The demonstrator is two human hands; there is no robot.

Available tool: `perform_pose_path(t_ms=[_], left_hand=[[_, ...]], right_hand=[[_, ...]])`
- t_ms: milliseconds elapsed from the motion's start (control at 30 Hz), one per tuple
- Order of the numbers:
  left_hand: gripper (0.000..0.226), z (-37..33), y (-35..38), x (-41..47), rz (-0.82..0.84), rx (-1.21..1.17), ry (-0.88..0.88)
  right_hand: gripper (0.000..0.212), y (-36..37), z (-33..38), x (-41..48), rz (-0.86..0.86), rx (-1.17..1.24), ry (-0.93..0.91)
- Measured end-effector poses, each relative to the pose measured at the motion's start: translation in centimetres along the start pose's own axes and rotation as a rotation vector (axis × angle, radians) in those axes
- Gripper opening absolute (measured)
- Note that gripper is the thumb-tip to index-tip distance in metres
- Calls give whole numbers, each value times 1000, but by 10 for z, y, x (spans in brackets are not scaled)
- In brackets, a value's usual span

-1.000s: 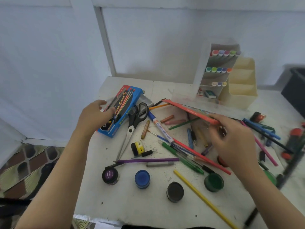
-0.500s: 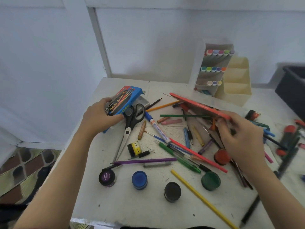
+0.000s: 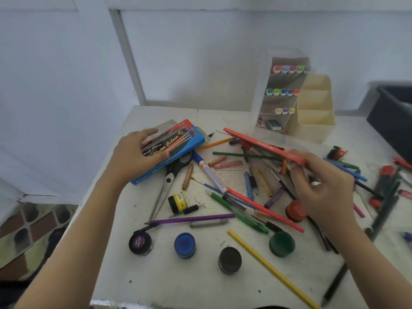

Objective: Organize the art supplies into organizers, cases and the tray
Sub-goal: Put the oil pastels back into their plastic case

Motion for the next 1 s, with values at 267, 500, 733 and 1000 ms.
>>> perform_pose_path(t_ms=[267,500,733,1000], left_hand=[[31,-51,20,-21,229,-608,-293],[39,-94,63,-35,601,-1024,-379],[17,-76,59,-13,411,-749,-386],[32,-57,22,3,422,-678,-313]], right_hand=[[20,5,45,7,8,112,-159],[23,26,71,-1,96,87,-226],[38,63,90,-23,405,80,-225],[58,56,8,13,492,-279,44]])
Point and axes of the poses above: each hand's wrist, its own x-axis towards the middle knuckle, its own y-axis out of the palm, z = x × y, the point moved 9 cm from there along x, towards the middle knuckle, and after that the axes turned 1 degree about x, right-handed, at the moved point
